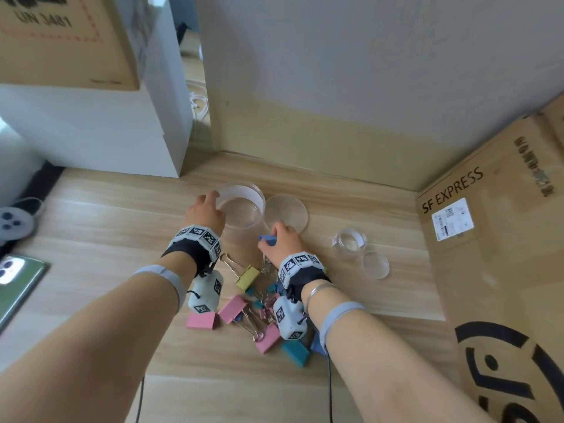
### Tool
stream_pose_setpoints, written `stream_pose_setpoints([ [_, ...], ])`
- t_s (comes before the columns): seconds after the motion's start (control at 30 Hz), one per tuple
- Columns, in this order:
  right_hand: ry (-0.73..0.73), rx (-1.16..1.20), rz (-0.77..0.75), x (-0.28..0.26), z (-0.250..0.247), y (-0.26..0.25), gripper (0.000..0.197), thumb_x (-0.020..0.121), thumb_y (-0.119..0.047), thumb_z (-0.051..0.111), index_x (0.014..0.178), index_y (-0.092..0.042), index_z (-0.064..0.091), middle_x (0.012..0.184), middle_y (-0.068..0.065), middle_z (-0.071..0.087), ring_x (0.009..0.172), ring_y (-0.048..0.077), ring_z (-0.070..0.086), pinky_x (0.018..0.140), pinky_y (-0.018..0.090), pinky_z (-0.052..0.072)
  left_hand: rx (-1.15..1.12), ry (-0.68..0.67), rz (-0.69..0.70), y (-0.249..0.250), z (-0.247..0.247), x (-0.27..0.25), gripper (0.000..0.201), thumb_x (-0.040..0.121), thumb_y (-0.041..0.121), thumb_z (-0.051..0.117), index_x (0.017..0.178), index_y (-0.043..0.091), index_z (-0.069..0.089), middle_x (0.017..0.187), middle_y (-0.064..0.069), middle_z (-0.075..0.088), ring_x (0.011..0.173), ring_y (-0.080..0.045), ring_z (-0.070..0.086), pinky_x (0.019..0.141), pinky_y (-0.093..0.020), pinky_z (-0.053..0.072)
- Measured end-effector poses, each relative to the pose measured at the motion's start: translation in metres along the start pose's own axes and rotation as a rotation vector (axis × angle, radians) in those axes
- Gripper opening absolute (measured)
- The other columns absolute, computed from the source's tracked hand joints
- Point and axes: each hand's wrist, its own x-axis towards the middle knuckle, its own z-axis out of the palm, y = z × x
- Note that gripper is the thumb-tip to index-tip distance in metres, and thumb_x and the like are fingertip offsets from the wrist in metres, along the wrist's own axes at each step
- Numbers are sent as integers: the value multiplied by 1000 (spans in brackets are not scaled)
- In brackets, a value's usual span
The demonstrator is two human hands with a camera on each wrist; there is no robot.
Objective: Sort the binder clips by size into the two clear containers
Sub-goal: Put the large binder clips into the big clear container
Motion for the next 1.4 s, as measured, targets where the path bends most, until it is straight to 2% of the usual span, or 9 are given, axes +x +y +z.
stream_pose_setpoints([
  [0.13, 64, 55, -111, 3, -29, -5, 25, 81, -37, 56, 88, -20, 40, 92, 4, 51, 74, 27, 54, 62, 33, 45, -35, -4, -50, 9, -3, -3, 60, 85, 1, 37, 140, 23, 27, 140, -15, 42, 113, -40, 52, 89, -45, 46],
  [0.37, 239, 153, -293, 15, -62, -28, 18, 81, -31, 57, 86, -20, 44, 83, -2, 53, 70, 22, 52, 62, 34, 45, -23, -46, -75, 9, -6, 3, 60, 85, 1, 36, 141, 21, 28, 144, -12, 38, 122, -36, 48, 95, -44, 44],
  [0.6, 317, 219, -348, 28, -58, -64, 27, 84, -31, 60, 98, -11, 50, 99, 4, 55, 76, 24, 58, 65, 37, 50, -22, -59, -69, 3, -8, 3, 49, 86, 3, 40, 134, 15, 37, 136, -15, 47, 115, -36, 53, 91, -41, 46],
  [0.8, 70, -248, -297, 43, -31, -73, 39, 86, -46, 56, 104, -11, 49, 100, 10, 60, 79, 25, 53, 63, 31, 42, -12, -105, -36, -1, -12, 13, 37, 87, 6, 40, 123, 8, 45, 127, -17, 50, 107, -37, 55, 87, -40, 45],
  [0.87, 43, -347, -262, 49, -21, -73, 44, 85, -51, 54, 104, -11, 52, 97, 12, 64, 89, 27, 57, 64, 31, 42, -26, -119, -16, -5, -12, 17, 35, 87, 7, 40, 122, 8, 45, 125, -17, 50, 104, -36, 56, 84, -39, 45],
  [1.0, 31, -543, -229, 52, -6, -72, 49, 87, -55, 48, 112, -13, 56, 104, 12, 66, 116, 28, 45, 88, 37, 39, -49, -118, 38, -12, -10, 20, 31, 88, 11, 44, 119, 7, 46, 120, -17, 51, 98, -36, 58, 83, -40, 47],
  [1.1, 54, -656, -244, 52, 1, -71, 50, 88, -57, 43, 108, -15, 62, 104, 9, 67, 117, 26, 41, 94, 37, 32, -65, -119, 60, -16, -9, 20, 30, 88, 13, 45, 118, 7, 46, 119, -16, 51, 95, -36, 58, 81, -39, 47],
  [1.27, 65, -637, -264, 52, 0, -72, 42, 93, -50, 39, 100, -19, 67, 99, 4, 68, 112, 24, 45, 92, 38, 31, -74, -136, 75, -18, -11, 18, 29, 89, 15, 44, 118, 8, 46, 119, -16, 50, 95, -35, 58, 81, -39, 47],
  [1.4, 249, -300, -285, 43, -20, -56, 19, 93, -21, 41, 97, -13, 59, 90, 7, 63, 82, 27, 57, 65, 31, 38, -54, -156, 82, -16, -14, 17, 28, 89, 13, 43, 117, 6, 44, 117, -19, 50, 96, -37, 56, 78, -38, 44],
])
